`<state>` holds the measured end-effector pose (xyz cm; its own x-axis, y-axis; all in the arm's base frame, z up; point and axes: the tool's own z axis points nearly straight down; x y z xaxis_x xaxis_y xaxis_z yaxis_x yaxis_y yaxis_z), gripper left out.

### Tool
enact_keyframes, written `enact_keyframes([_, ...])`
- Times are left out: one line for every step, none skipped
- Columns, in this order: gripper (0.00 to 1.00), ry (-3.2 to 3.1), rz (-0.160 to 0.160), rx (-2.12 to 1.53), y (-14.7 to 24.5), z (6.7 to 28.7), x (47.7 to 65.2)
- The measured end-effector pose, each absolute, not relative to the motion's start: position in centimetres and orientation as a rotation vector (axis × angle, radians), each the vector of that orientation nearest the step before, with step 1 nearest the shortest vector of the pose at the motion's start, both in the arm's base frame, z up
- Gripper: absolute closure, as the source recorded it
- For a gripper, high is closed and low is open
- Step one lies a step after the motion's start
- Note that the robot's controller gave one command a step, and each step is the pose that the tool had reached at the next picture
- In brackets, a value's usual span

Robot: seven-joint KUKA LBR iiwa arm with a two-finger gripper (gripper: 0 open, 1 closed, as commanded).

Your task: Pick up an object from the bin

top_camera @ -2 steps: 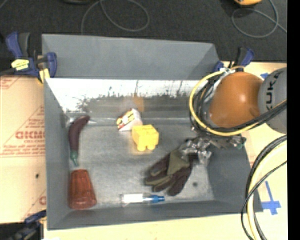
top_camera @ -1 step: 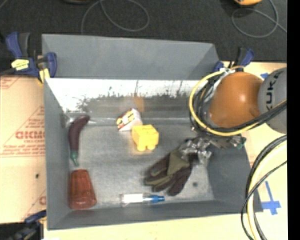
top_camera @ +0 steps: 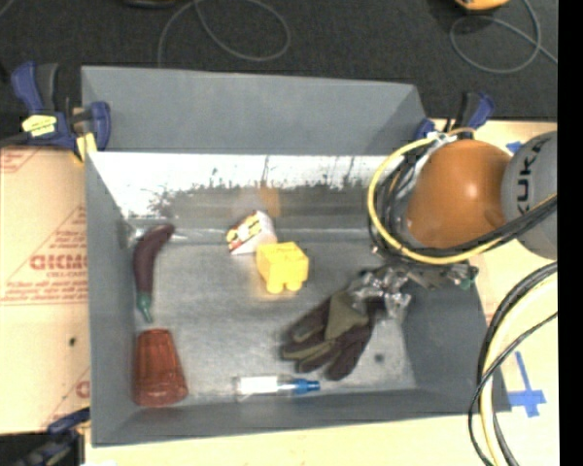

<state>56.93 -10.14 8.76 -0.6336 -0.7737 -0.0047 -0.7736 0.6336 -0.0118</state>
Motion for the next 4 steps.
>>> enact_keyframes([1.0, 2.831, -0.014, -1.341, -10.1, 8.8, 56.9])
enact_keyframes([1.0, 2.829, -0.015, -1.335, -10.6, 13.7, 57.0])
enact_keyframes([1.0, 2.83, -0.015, -1.334, -10.6, 13.7, 57.0])
enact_keyframes([1.0, 2.831, -0.014, -1.332, -10.6, 13.7, 57.0])
